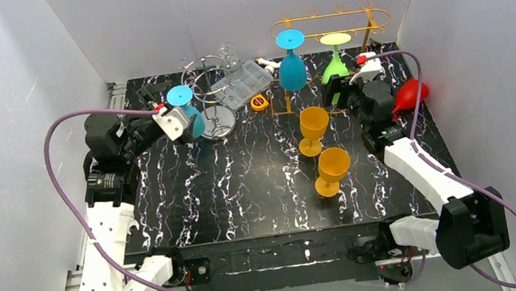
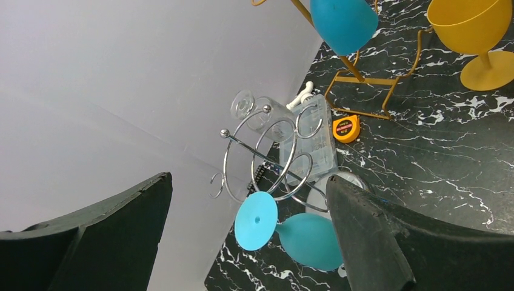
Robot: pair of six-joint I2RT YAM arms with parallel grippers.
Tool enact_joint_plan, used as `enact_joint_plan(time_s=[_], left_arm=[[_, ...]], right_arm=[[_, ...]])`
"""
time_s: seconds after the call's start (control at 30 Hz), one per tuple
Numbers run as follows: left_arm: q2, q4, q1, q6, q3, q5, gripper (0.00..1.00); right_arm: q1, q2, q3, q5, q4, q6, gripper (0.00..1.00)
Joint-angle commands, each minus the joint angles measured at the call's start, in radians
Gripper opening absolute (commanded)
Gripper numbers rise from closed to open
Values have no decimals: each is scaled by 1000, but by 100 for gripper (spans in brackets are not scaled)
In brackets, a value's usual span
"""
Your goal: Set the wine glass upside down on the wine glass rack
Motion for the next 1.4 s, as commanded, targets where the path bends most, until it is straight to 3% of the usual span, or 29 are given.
enact_joint_plan(time_s=[0.0, 0.4, 1.1, 1.17, 1.23, 1.3, 1.37], left_arm=[[-22, 6, -4, 18, -21, 13, 98], [-23, -15, -5, 43, -27, 16, 98], [-31, -23, -4, 75, -37, 18, 98], [-31, -24, -4, 73, -37, 19, 98], [-32, -23, -4, 71, -38, 21, 98], [-33, -23, -4, 70, -38, 23, 98], [-33, -22, -4, 69, -37, 24, 98]], right_arm=[[-15, 36, 52, -27, 115, 20, 54], [-119, 62, 58, -52, 160, 74, 54], [-159, 168, 73, -89, 206, 108, 53], [-159, 174, 72, -86, 204, 108, 57], [-159, 178, 69, -88, 199, 108, 71], [-159, 178, 68, -90, 192, 113, 91], [-159, 177, 73, -95, 167, 113, 98]])
